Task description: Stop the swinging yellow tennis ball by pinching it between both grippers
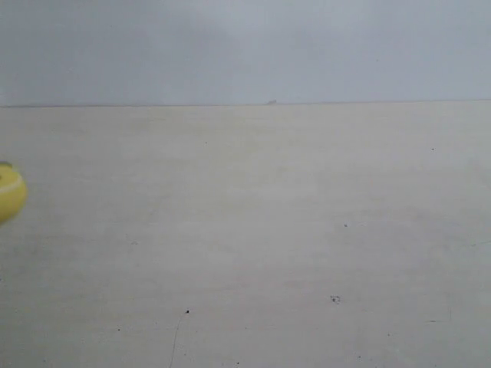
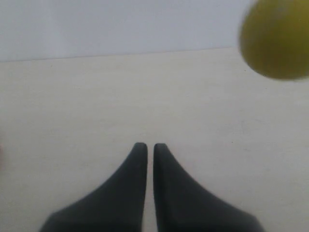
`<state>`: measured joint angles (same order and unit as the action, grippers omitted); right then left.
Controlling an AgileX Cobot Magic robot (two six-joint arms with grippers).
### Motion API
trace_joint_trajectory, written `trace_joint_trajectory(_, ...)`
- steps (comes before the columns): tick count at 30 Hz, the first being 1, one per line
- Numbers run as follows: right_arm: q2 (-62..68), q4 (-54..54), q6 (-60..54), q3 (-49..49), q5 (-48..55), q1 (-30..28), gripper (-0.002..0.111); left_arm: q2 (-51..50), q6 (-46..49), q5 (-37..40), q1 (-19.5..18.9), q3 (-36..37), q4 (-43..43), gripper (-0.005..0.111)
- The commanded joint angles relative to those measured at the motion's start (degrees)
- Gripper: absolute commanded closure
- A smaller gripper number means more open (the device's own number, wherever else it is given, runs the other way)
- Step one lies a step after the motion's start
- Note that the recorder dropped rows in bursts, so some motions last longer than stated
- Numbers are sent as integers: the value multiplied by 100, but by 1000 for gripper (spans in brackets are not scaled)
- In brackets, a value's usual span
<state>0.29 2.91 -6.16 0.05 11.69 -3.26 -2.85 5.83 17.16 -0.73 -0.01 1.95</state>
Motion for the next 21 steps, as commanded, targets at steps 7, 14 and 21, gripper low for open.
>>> trace_joint_trajectory(7,-29,1067,410,-5,-1169,-17,108,-34,-27,-1402,35,1,-385,102)
trace_joint_trajectory(14,-29,1607,1625,-5,-1858,-17,108,-34,-1918,-2948,35,1,-195,102)
trace_joint_trajectory(21,-29,1134,3032,-5,-3293,-17,108,-34,-2814,-4423,35,1,-853,102)
